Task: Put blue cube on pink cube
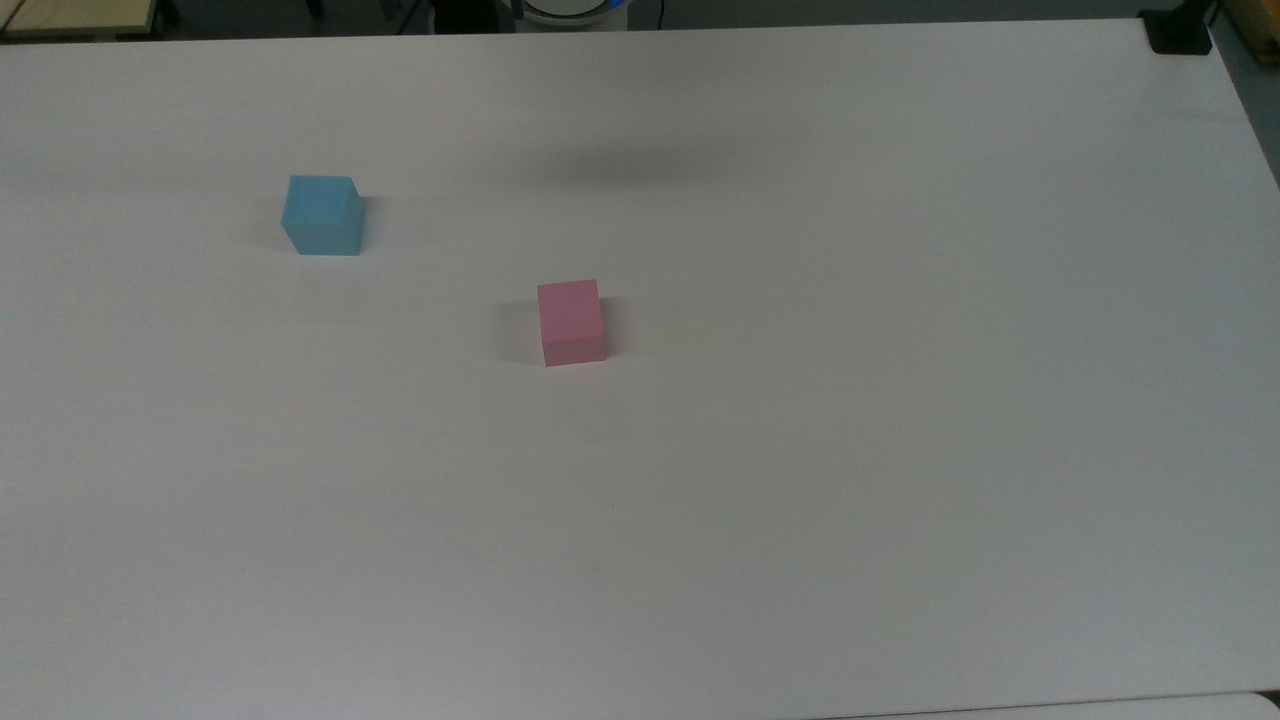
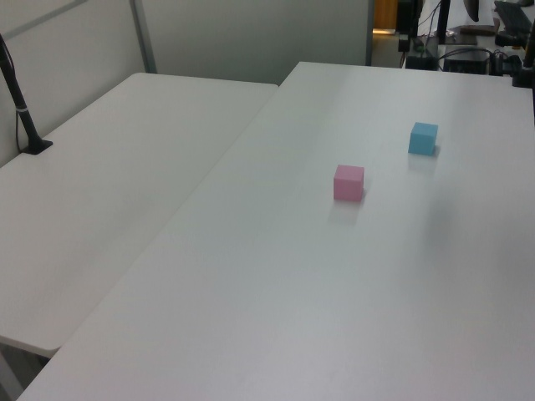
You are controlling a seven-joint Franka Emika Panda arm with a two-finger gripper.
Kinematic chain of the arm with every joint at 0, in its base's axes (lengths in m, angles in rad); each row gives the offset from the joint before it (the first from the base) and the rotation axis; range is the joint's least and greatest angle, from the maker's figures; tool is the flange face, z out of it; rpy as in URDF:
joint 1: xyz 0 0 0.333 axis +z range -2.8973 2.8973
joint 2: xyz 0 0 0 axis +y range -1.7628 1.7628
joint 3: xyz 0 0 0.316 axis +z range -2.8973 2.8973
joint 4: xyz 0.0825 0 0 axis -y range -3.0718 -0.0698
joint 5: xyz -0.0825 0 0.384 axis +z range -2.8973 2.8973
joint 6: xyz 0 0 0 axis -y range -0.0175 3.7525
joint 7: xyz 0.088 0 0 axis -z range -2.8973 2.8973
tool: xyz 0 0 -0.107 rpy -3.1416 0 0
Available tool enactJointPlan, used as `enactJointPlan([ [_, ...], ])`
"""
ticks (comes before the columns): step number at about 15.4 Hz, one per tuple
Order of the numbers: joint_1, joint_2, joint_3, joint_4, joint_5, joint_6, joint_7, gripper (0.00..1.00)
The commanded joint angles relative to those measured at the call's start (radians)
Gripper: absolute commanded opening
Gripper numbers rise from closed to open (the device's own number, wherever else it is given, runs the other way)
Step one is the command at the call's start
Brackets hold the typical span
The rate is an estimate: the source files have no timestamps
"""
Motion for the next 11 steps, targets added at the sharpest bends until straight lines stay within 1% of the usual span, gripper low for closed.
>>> enactJointPlan([
  [1, 0.005, -0.039, -0.014, -0.032, -0.001, 0.003, -0.016, 1.0],
  [4, -0.001, -0.042, -0.015, -0.034, -0.014, -0.009, -0.028, 1.0],
  [6, -0.013, -0.047, -0.017, -0.034, -0.018, -0.064, -0.047, 1.0],
  [8, -0.024, -0.067, -0.035, -0.04, -0.018, -0.084, -0.088, 1.0],
  [11, -0.054, -0.091, -0.043, -0.098, -0.044, -0.08, -0.14, 1.0],
])
